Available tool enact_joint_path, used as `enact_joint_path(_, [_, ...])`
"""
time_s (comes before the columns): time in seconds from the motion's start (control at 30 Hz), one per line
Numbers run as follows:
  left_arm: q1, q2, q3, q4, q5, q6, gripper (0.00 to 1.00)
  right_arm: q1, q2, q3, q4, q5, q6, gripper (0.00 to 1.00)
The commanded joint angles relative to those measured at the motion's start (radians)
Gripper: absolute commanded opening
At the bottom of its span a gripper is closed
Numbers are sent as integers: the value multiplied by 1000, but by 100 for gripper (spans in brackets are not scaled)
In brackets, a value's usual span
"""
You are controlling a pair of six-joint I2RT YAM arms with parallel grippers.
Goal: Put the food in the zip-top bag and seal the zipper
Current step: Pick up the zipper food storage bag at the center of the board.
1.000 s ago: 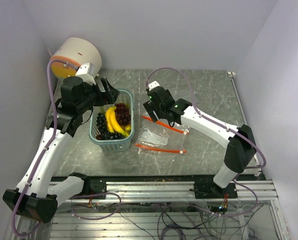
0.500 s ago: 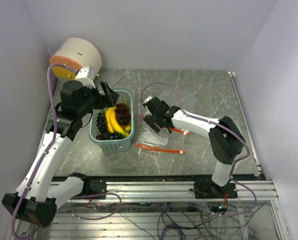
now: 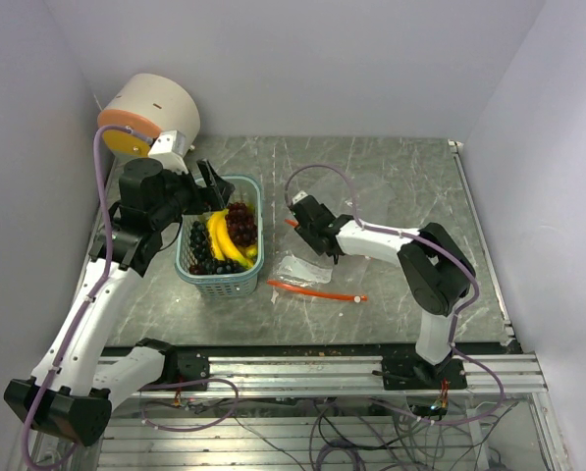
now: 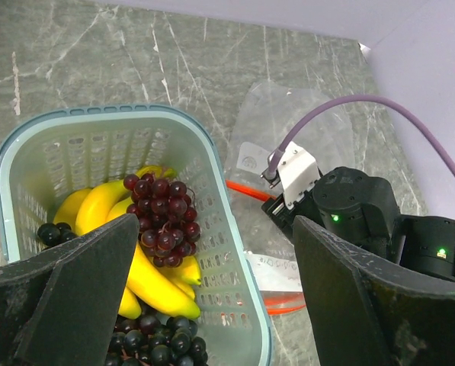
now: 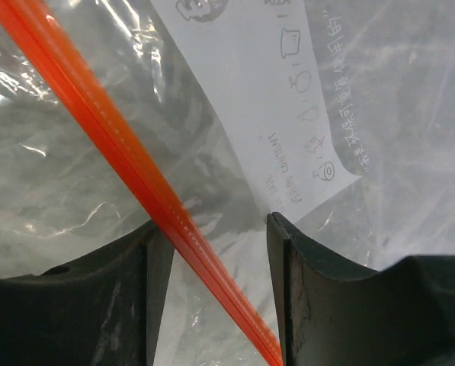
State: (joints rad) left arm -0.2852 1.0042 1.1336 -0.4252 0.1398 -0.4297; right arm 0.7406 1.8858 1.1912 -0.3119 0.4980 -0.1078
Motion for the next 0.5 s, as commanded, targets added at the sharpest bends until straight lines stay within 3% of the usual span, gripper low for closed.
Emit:
enact_joint_path(0.0, [-6, 7, 24, -15, -16, 15, 93, -10, -14, -25, 60, 56, 44, 45])
enact_joint_path(0.27, [-6, 27, 40, -19, -6, 29, 93, -22, -96, 17, 20, 68, 101, 14])
enact_joint_path(0.3, [-6, 29, 40, -17, -2, 29, 93, -24, -111, 39, -1, 46, 113, 2])
enact_joint_path(0.47, [-6, 30, 34, 8, 29, 31, 93, -54, -208, 135, -89, -102, 213, 0])
